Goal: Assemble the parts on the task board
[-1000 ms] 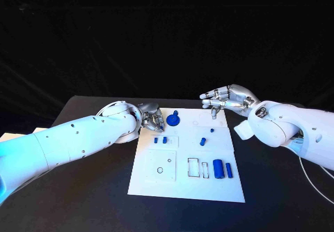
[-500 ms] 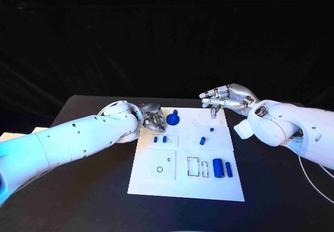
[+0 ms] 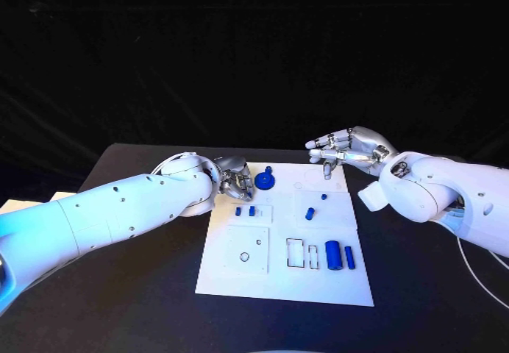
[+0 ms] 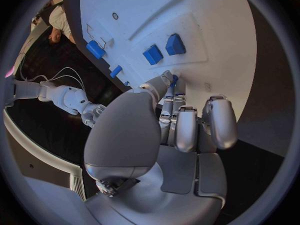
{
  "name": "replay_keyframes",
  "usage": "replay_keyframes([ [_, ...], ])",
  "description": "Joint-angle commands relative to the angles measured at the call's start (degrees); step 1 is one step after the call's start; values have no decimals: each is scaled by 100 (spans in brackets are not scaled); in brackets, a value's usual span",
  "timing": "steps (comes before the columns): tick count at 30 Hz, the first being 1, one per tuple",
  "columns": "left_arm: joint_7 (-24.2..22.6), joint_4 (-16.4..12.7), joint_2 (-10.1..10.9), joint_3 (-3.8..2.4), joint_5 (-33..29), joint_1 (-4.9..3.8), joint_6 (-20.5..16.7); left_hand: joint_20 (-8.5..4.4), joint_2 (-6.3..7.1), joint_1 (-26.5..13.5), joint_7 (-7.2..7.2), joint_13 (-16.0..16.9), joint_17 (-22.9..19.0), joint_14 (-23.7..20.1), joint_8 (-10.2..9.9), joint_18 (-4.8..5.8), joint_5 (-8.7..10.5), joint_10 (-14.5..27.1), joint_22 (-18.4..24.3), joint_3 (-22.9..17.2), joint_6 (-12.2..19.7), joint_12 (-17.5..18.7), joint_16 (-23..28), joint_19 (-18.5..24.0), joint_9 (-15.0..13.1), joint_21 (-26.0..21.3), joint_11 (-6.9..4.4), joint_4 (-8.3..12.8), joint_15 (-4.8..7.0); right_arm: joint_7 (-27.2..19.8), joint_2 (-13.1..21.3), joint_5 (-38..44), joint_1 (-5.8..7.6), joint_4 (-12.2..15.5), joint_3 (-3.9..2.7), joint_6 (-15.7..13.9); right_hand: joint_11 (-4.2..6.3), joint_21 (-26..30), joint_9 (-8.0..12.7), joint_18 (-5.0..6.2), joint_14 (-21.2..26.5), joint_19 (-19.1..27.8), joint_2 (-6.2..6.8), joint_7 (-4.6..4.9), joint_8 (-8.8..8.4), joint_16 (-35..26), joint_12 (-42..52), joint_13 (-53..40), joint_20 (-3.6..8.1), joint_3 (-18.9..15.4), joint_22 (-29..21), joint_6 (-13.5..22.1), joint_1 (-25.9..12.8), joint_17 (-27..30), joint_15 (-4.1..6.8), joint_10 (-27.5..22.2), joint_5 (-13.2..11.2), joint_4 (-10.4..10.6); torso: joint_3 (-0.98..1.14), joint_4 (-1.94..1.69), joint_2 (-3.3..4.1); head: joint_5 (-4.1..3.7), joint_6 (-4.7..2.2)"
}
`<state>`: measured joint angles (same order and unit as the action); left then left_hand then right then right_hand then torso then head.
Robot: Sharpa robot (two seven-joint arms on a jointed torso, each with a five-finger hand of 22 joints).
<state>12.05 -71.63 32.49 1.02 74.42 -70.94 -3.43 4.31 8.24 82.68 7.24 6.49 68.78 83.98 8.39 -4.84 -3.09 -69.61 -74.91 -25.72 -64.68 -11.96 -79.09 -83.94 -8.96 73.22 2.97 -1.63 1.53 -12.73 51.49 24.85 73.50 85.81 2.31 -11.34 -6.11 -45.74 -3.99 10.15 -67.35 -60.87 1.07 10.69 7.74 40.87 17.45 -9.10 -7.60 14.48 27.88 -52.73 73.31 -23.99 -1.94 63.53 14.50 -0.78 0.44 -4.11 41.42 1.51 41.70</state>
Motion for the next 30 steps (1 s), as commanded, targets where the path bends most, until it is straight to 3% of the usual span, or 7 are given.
replay_keyframes([
  [1, 32, 16, -39, 6, 51, 7, 178, 11, 15, -61, -11, 6, 3, 214, -23, 76, -8, -39, -181, -2, -10, 23, -10, -12, 5, -11, 10, -13, -7, -53, -2, 23, -4, 11, 0, 93, 6, -18, 6, 36, 8, -23, -1, 9, 26, 23, -16, 9, 9, 18, 9, -21, 20, 8, 19, 38, -22, 13, 0, 7, 1, 6, 6],
  [20, 16, 89, -98, 21, 66, 16, 327, 25, 57, -82, 22, -15, -57, 191, -92, 67, -7, 19, -154, -27, 49, 127, 15, 19, 40, -64, 44, 28, -31, 3, 4, 24, -7, 14, 0, 117, 6, -18, 6, 36, 8, -23, -1, 9, 26, 23, -16, 9, 9, 18, 9, -21, 20, 8, 19, 38, -22, 13, 0, 4, -2, -23, 28],
  [30, 27, 116, -85, 22, 5, 16, 392, 116, 209, -205, 201, -83, -158, 158, -332, 51, -7, 216, -88, -15, 382, 333, 51, 72, 163, -179, 198, 39, -151, 14, 11, 24, -9, 9, 0, 105, 4, -15, 8, 35, 19, -17, 8, 11, 24, 19, -18, 25, 7, 21, 8, -14, 18, 13, 15, 34, -31, 14, -1, 1, -1, -14, 25],
])
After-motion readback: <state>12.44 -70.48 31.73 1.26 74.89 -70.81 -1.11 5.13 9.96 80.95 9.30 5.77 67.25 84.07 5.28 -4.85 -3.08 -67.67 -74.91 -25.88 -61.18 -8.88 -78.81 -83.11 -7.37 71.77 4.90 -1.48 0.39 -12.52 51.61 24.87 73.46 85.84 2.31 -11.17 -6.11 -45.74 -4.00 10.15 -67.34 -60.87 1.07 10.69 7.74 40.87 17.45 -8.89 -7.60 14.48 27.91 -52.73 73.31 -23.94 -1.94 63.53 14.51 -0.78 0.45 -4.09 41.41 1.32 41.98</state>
